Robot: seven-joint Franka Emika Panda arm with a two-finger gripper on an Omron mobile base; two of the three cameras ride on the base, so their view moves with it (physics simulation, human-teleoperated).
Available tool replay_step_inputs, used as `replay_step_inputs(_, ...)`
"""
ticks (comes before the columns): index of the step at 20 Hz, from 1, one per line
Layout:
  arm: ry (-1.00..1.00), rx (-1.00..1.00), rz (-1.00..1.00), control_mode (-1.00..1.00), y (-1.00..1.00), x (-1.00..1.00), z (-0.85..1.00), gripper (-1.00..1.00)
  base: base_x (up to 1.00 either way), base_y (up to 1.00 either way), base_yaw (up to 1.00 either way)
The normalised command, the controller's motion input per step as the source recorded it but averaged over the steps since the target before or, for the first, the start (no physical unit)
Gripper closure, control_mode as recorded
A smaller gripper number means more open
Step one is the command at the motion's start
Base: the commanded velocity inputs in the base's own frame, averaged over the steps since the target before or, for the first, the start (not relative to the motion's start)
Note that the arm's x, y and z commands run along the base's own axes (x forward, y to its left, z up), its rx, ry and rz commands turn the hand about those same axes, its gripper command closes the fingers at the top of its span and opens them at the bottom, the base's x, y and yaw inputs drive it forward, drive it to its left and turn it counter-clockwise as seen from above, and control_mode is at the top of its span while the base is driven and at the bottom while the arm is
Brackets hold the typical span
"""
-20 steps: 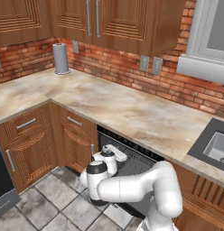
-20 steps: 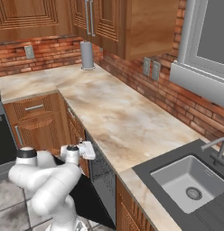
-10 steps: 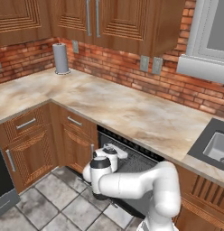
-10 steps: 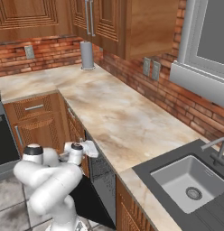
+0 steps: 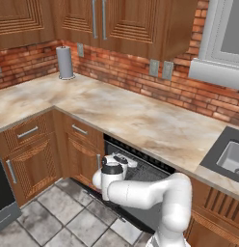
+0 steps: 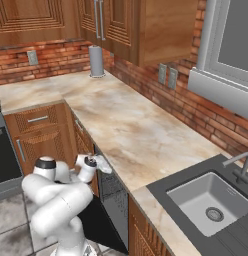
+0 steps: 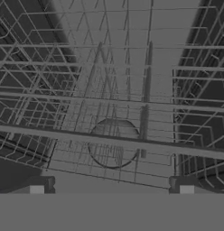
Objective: Open the dishwasher door and pull out the top rack.
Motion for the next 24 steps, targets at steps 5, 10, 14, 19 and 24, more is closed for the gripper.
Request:
replay_step_inputs(5,0.0,-0.08,0.0,-1.0,0.0,0.0,-1.0,-1.0,0.0,0.0,0.0)
replay_step_inputs(10,0.0,-0.1,0.0,-1.0,0.01,-0.02,-1.0,-1.0,0.0,0.0,0.0)
replay_step_inputs(14,0.0,-0.14,0.0,-1.0,0.28,-0.31,-1.0,-1.0,0.0,0.0,0.0)
replay_step_inputs(19,0.0,-0.13,0.0,-1.0,0.61,-0.63,-1.0,-1.0,0.0,0.0,0.0)
replay_step_inputs(24,0.02,-0.07,0.0,-1.0,0.66,-0.67,-1.0,-1.0,0.0,0.0,0.0)
